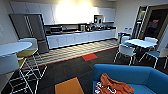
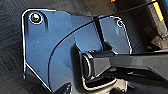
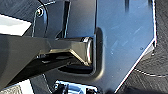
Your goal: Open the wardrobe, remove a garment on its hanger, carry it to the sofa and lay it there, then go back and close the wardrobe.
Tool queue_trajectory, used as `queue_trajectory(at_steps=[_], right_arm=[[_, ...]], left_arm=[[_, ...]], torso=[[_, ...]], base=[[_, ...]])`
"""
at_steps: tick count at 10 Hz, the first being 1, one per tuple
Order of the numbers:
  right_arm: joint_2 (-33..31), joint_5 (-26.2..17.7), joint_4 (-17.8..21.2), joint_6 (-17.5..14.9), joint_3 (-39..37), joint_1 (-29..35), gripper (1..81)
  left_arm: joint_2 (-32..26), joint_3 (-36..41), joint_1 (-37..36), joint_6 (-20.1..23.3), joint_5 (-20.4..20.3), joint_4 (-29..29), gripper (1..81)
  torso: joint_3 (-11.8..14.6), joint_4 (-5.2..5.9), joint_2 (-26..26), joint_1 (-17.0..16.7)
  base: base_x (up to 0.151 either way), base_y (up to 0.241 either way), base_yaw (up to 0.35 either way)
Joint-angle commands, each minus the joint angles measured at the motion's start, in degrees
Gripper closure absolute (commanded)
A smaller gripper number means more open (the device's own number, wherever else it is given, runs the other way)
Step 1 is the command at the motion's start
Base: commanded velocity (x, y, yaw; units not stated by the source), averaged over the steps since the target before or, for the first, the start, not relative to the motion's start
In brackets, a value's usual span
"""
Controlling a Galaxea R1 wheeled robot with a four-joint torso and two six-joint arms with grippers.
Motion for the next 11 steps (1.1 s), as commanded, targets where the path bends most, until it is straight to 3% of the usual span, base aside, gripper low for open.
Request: queue_trajectory(at_steps=[1, 11], right_arm=[[-0.17, -3.20, -0.71, -0.14, 0.48, 1.84, 1.0], [1.50, -3.20, -0.88, 0.30, -2.59, 1.84, 1.0]], left_arm=[[-0.19, 0.17, -1.95, -0.16, 1.48, -0.01, 1.0], [-0.19, -0.36, -1.95, -0.16, 1.57, 0.00, 1.0]], torso=[[0.00, 0.00, 0.00, 0.07], [0.02, 0.00, -0.02, 0.07]], base=[[0.000, 0.000, 0.261], [0.000, 0.000, 0.261]])
